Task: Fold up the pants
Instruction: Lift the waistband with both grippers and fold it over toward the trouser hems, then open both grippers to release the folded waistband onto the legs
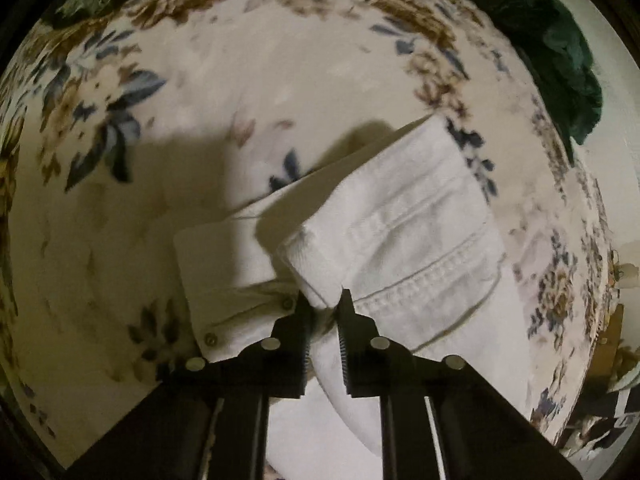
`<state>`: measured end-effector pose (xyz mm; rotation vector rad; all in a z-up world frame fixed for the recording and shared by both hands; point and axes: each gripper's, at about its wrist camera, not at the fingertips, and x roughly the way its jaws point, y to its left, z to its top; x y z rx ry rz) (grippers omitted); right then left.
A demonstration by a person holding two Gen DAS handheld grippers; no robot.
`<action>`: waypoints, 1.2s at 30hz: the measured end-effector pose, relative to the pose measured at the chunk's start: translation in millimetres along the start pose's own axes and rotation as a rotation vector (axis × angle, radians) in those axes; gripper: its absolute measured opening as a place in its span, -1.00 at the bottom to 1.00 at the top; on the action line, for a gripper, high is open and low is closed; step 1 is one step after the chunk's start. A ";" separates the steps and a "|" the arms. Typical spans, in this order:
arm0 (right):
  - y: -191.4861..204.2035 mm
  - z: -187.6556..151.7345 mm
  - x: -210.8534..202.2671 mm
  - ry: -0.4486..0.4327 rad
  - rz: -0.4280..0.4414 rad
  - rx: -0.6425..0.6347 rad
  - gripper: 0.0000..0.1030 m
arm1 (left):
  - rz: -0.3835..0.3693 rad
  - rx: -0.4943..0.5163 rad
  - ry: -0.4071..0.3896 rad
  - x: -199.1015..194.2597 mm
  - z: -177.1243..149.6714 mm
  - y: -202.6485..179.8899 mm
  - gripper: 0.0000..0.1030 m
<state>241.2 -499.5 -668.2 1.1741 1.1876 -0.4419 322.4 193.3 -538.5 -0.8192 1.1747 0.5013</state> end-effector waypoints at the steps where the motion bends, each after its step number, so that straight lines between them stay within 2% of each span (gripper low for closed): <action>1: -2.4 0.3 -4.4 -0.006 -0.004 0.000 -0.85 | -0.010 0.006 -0.006 -5.8 -1.3 1.3 -0.84; 4: -3.5 0.2 -18.3 -0.024 -0.001 -0.010 -0.89 | -0.039 0.016 -0.023 -31.2 -1.4 4.8 -0.85; 8: 3.5 -3.9 -39.1 -0.034 0.004 -0.039 -0.91 | -0.051 -0.004 -0.041 -73.3 -1.1 28.8 -0.85; 10: 5.4 -8.3 -48.6 -0.034 0.006 -0.057 -0.92 | -0.039 -0.003 -0.014 -73.0 -2.5 34.4 -0.85; 13: -2.0 -14.6 -57.8 -0.026 -0.010 -0.070 -0.92 | 0.017 0.018 0.036 -54.0 -12.3 49.9 -0.84; 15: -14.8 -15.2 -51.3 -0.008 -0.032 -0.053 -0.92 | 0.050 0.041 0.090 -27.8 -18.9 60.7 -0.81; 17: -25.5 -12.0 -33.1 0.038 -0.060 -0.057 -0.91 | 0.077 0.046 0.109 -9.8 -23.6 66.2 -0.69; 20: -42.4 -5.8 -13.4 0.115 -0.146 -0.046 -0.49 | 0.073 0.070 0.092 -15.3 -27.7 63.8 -0.64; 21: -45.8 -6.2 -17.9 0.115 -0.163 -0.041 -0.24 | 0.070 0.082 0.083 -19.4 -28.8 62.5 -0.63; 22: -45.0 -7.4 -25.3 0.098 -0.164 -0.055 -0.08 | 0.070 0.093 0.075 -23.3 -30.6 61.8 -0.50; 25: -27.4 -12.4 -46.1 0.032 -0.265 -0.188 0.03 | 0.084 0.130 0.070 -24.8 -36.7 61.0 -0.32; 26: -17.4 -13.6 -52.3 -0.004 -0.292 -0.241 0.05 | 0.089 0.130 0.081 -20.1 -38.8 62.1 -0.18; 29: 16.6 -8.5 -53.4 -0.076 -0.350 -0.358 0.23 | 0.093 0.095 0.105 -9.4 -35.9 66.9 -0.02; 31: 41.2 2.1 -39.1 -0.095 -0.382 -0.419 0.25 | 0.095 0.077 0.111 -3.7 -36.6 66.7 -0.01; 33: 63.5 15.6 -20.5 -0.110 -0.452 -0.479 0.26 | 0.098 0.062 0.108 -0.1 -36.7 65.6 -0.01; 35: 75.4 27.5 0.9 -0.085 -0.557 -0.539 0.23 | 0.107 0.051 0.104 3.4 -37.3 63.2 -0.01; 36: 76.5 32.2 2.7 -0.092 -0.580 -0.543 -0.16 | 0.108 0.048 0.102 3.6 -37.6 62.7 -0.01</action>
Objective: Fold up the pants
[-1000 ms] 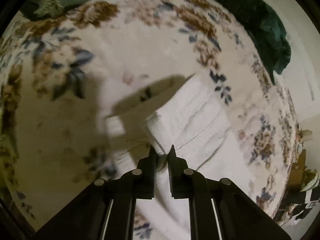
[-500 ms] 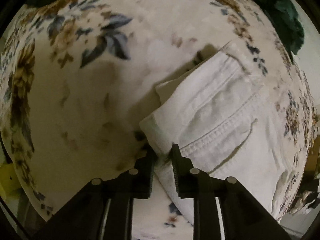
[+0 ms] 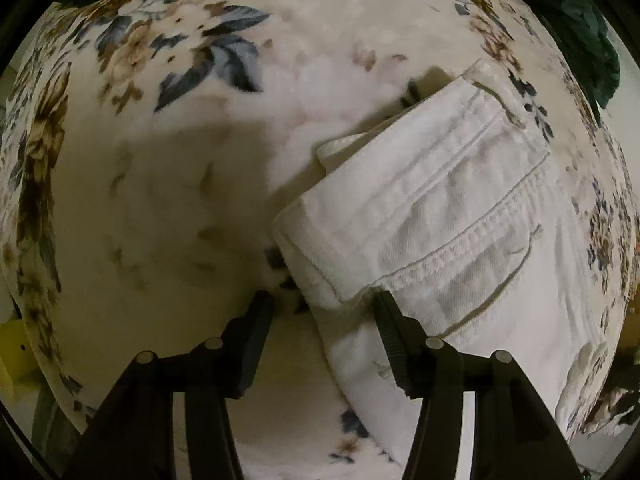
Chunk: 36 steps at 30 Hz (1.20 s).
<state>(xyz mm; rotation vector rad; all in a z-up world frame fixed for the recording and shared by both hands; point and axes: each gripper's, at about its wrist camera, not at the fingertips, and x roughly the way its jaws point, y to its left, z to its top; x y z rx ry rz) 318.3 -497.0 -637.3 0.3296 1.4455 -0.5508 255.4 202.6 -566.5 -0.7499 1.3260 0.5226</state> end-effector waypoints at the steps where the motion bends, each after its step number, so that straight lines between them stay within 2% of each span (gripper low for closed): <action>1: -7.9 4.1 -4.1 -0.024 0.001 0.031 -0.91 | -0.002 -0.002 -0.001 -0.3 -0.7 -1.7 -0.01; 5: -79.7 6.3 -49.1 -0.189 0.115 0.276 -0.92 | -0.015 0.010 -0.008 -10.4 -5.5 -4.7 -0.01; 7: -119.4 -4.9 -52.4 -0.215 0.192 0.381 -0.92 | -0.021 0.016 -0.013 -17.1 -11.5 -3.0 -0.01; 9: -148.8 -18.6 -35.7 -0.199 0.270 0.473 -0.92 | -0.013 0.028 -0.023 -25.5 -15.7 -3.6 -0.01; 10: -165.0 -28.2 -18.2 -0.173 0.342 0.530 -0.92 | -0.007 0.034 -0.023 -30.1 -20.1 -6.2 -0.01; 11: -178.1 -37.3 1.2 -0.128 0.377 0.585 -0.91 | -0.001 0.039 -0.022 -33.8 -23.9 -6.8 -0.01; 13: -197.5 -61.2 34.2 -0.027 0.393 0.693 -0.72 | 0.017 0.062 -0.025 -43.7 -35.2 -9.4 -0.01; 14: -207.3 -73.1 43.0 -0.005 0.413 0.753 -0.60 | 0.029 0.088 -0.025 -50.5 -44.3 -15.0 -0.01; 15: -213.4 -83.0 42.5 -0.018 0.428 0.794 -0.36 | 0.037 0.106 -0.023 -55.6 -47.5 -20.1 -0.01; 16: -214.2 -90.0 38.3 -0.028 0.418 0.802 -0.25 | 0.047 0.132 -0.021 -59.3 -50.7 -27.7 -0.01; 17: -213.9 -93.8 30.8 -0.032 0.393 0.794 -0.24 | 0.041 0.173 -0.015 -64.1 -61.8 -43.0 -0.01; 19: -203.6 -96.2 2.7 -0.075 0.344 0.746 -0.24 | 0.018 0.239 0.015 -65.5 -76.0 -71.1 -0.01; 20: -191.1 -93.7 -15.2 -0.102 0.323 0.699 -0.24 | -0.014 0.295 0.043 -62.7 -86.1 -98.5 -0.02; 22: -154.6 -84.3 -38.5 -0.099 0.360 0.602 -0.03 | -0.063 0.359 0.087 -55.0 -93.7 -144.2 -0.01; 23: -132.2 -76.4 -39.4 -0.054 0.388 0.550 -0.03 | -0.091 0.373 0.126 -48.9 -94.1 -164.3 -0.01; 25: -81.9 -56.5 -31.0 0.076 0.502 0.491 -0.03 | -0.135 0.402 0.187 -35.2 -96.4 -210.6 -0.02; 27: -30.3 -34.5 -14.7 0.202 0.589 0.475 -0.03 | -0.133 0.449 0.221 -18.8 -98.1 -256.3 -0.02; 29: 16.9 -20.8 -1.9 0.260 0.603 0.453 -0.03 | -0.107 0.497 0.255 1.5 -99.3 -295.0 -0.02; 32: 64.1 -1.5 20.8 0.330 0.567 0.445 -0.03 | -0.019 0.505 0.327 41.1 -107.0 -322.3 -0.05; 33: 73.4 -1.5 27.9 0.355 0.545 0.456 -0.03 | -0.004 0.498 0.339 46.1 -109.6 -320.7 -0.13; 35: 87.5 -0.2 35.9 0.376 0.499 0.531 -0.11 | 0.013 0.473 0.337 55.0 -108.9 -319.6 -0.84; 36: 87.1 -3.8 37.2 0.370 0.475 0.559 -0.58 | 0.007 0.473 0.326 53.7 -109.3 -318.9 -0.91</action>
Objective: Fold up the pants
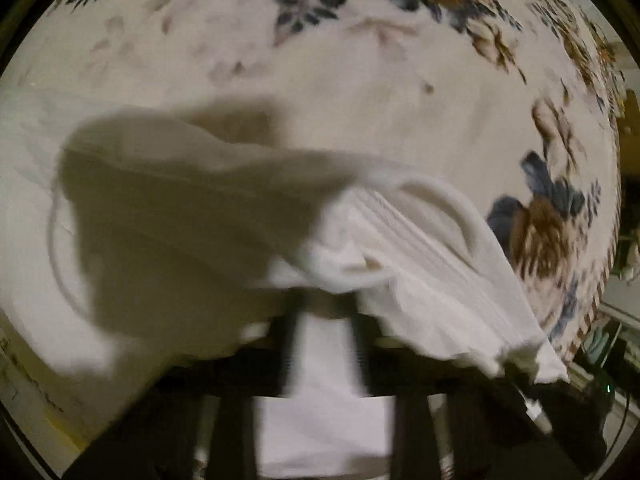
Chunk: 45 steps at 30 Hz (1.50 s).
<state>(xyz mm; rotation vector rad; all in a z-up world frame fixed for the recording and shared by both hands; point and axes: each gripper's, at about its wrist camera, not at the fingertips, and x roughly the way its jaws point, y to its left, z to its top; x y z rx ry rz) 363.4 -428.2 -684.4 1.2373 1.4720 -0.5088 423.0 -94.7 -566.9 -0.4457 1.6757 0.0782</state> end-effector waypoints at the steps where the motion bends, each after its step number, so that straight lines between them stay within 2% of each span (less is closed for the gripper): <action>1: -1.5 -1.4 0.1 -0.011 -0.005 0.020 -0.84 | -0.007 0.008 -0.014 -2.6 -1.1 -0.1 -0.96; 2: -2.2 -2.6 -1.1 -0.015 0.011 0.027 -0.84 | -0.011 0.018 -0.039 -6.8 -1.7 -1.4 -0.99; 3: -4.2 -3.3 -3.0 -0.021 0.017 0.031 -0.94 | -0.016 0.026 -0.070 -12.7 -2.4 -2.3 -1.00; 5: -9.5 -3.0 -10.4 -0.029 0.041 0.034 -0.95 | -0.024 0.028 -0.111 -22.4 -0.7 -2.8 -1.00; 8: -11.5 -2.0 -15.2 -0.030 0.067 0.049 -0.96 | -0.054 0.020 -0.124 -32.1 8.8 -5.3 -1.00; 17: -2.2 18.3 -30.6 -0.048 0.131 0.097 -0.96 | -0.035 0.033 -0.174 -38.6 34.3 -16.7 -1.00; 19: 8.3 22.6 -29.7 -0.068 0.126 0.083 -1.00 | -0.036 0.038 -0.167 -38.1 40.5 -15.3 -1.00; 21: 12.6 31.6 -48.3 -0.163 0.117 0.051 -1.00 | -0.053 0.042 -0.151 -37.7 40.9 -12.1 -1.00; 22: 17.3 35.9 -51.0 -0.184 0.118 0.050 -1.00 | -0.051 0.057 -0.148 -40.3 38.1 -10.0 -0.99; 23: 16.7 42.4 -52.9 -0.163 0.128 0.059 -1.00 | -0.045 0.078 -0.156 -44.4 34.8 -8.3 -0.98; 24: 18.9 48.8 -48.4 -0.095 0.134 0.047 -0.99 | -0.034 0.114 -0.173 -50.1 27.2 -7.5 -0.98; 26: 38.0 52.5 -38.2 0.033 0.113 -0.120 -0.98 | -0.008 0.189 -0.209 -59.0 7.2 -5.8 -0.96; 27: 57.8 43.8 -36.5 0.057 0.048 -0.306 -0.88 | 0.006 0.215 -0.224 -61.3 -1.4 -3.6 -0.95; 28: 71.3 33.0 -35.6 0.058 0.001 -0.447 -0.48 | 0.027 0.240 -0.244 -63.6 -11.6 -0.6 -0.95; 30: 94.5 2.2 -29.6 0.063 -0.075 -0.697 0.19 | 0.057 0.271 -0.256 -61.4 -30.3 8.0 -0.94; 32: 114.7 -29.4 -13.2 0.125 -0.108 -0.898 0.24 | 0.073 0.267 -0.252 -58.6 -43.9 17.3 -0.88; 33: 124.0 -43.1 -3.4 0.148 -0.138 -0.979 0.24 | 0.108 0.247 -0.251 -57.7 -50.2 23.0 -0.82; 35: 135.5 -63.9 9.7 0.147 -0.182 -1.105 0.24 | 0.069 0.200 -0.234 -59.8 -57.1 34.2 -0.53; 38: 145.2 -83.5 17.9 0.123 -0.241 -1.233 0.24 | 0.075 0.202 -0.261 -65.1 -60.8 40.3 -0.33; 40: 139.9 -91.2 13.3 0.110 -0.229 -1.279 0.24 | 0.086 0.216 -0.272 -64.4 -55.3 40.8 -0.32; 42: 137.4 -93.3 13.8 0.113 -0.256 -1.329 0.24 | 0.041 0.170 -0.218 -54.2 -40.2 46.1 -0.32; 45: 137.8 -100.6 26.1 0.101 -0.362 -1.427 0.24 | -0.086 -0.001 -0.080 -33.0 -14.6 54.3 -0.33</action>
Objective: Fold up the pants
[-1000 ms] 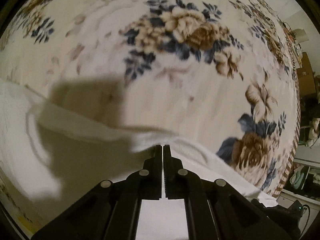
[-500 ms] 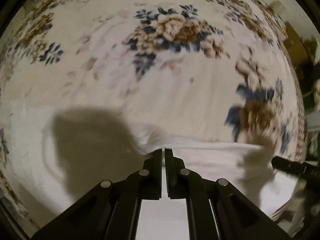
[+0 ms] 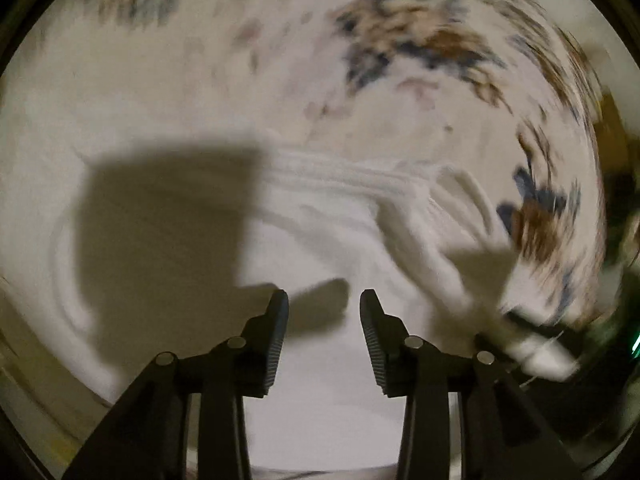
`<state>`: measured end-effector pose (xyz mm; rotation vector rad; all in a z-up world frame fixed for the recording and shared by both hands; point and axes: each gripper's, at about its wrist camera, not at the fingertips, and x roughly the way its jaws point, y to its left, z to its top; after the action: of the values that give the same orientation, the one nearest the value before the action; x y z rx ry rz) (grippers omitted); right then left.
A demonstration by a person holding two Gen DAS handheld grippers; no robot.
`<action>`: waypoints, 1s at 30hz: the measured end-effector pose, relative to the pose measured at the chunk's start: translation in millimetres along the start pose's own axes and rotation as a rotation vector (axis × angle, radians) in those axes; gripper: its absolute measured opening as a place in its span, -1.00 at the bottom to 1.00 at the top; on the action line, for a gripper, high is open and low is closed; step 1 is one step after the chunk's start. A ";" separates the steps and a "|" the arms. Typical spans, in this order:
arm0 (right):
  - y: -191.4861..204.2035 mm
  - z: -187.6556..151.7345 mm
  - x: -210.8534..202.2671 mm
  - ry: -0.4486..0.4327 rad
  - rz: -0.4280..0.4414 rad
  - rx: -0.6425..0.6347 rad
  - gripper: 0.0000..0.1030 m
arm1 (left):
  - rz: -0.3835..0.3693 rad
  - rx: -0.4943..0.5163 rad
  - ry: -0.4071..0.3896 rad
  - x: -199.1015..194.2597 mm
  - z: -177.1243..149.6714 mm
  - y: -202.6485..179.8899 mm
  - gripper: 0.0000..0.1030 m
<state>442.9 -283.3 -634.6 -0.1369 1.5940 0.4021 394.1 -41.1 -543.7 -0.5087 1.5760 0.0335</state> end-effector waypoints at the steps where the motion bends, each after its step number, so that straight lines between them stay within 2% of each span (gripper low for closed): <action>1: 0.5 -1.0 3.0 0.008 -0.021 -0.020 0.11 | -0.028 -0.021 0.019 4.3 5.0 -0.4 -0.33; 2: -0.3 -2.7 5.2 0.009 -0.038 -0.040 -0.07 | -0.038 -0.030 0.039 9.8 12.1 -5.4 -0.35; 3: -1.1 -4.0 5.7 0.003 -0.068 -0.056 -0.46 | -0.047 -0.032 0.049 12.4 17.2 -10.8 -0.37; 6: -4.7 -7.4 0.7 -0.015 -0.061 -0.074 -0.61 | -0.043 -0.021 0.089 21.7 28.6 -28.0 -0.37; 9: -4.5 -6.2 0.8 -0.017 -0.054 -0.078 -0.65 | -0.019 -0.029 0.108 29.9 31.6 -31.7 -0.37; 11: -1.5 -4.9 3.1 -0.015 -0.056 -0.079 -0.76 | -0.027 -0.050 0.102 32.5 33.2 -31.2 -0.50; 13: -0.1 -3.1 0.2 -0.028 -0.044 -0.064 -0.89 | -0.041 -0.021 0.096 25.6 30.4 -35.6 -0.55; 15: -8.8 -3.8 -8.6 -0.057 -0.031 -0.032 -0.95 | -0.025 0.036 0.052 11.8 26.4 -41.5 -0.55; 16: 1.2 -0.6 -10.0 -0.080 -0.030 -0.022 -0.96 | -0.015 0.056 0.034 7.6 25.7 -43.2 -0.55; 20: -17.5 1.3 -33.1 -0.156 -0.042 0.030 -0.97 | 0.004 0.057 0.016 3.9 28.1 -40.1 -0.55; 22: -16.0 0.1 -41.5 -0.183 -0.076 0.025 -0.97 | 0.017 0.061 -0.004 -0.8 31.6 -35.2 -0.55; 27: -34.1 20.8 -48.6 -0.182 -0.070 0.108 -0.97 | 0.019 0.061 -0.022 -5.8 36.0 -28.3 -0.54; 30: -44.7 25.9 -43.0 -0.150 -0.053 0.145 -0.97 | 0.025 0.064 -0.040 -14.1 34.1 -20.4 -0.54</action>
<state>485.1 -322.9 -600.2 -0.0371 1.4625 0.2484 432.8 -44.1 -527.3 -0.4360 1.5397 0.0116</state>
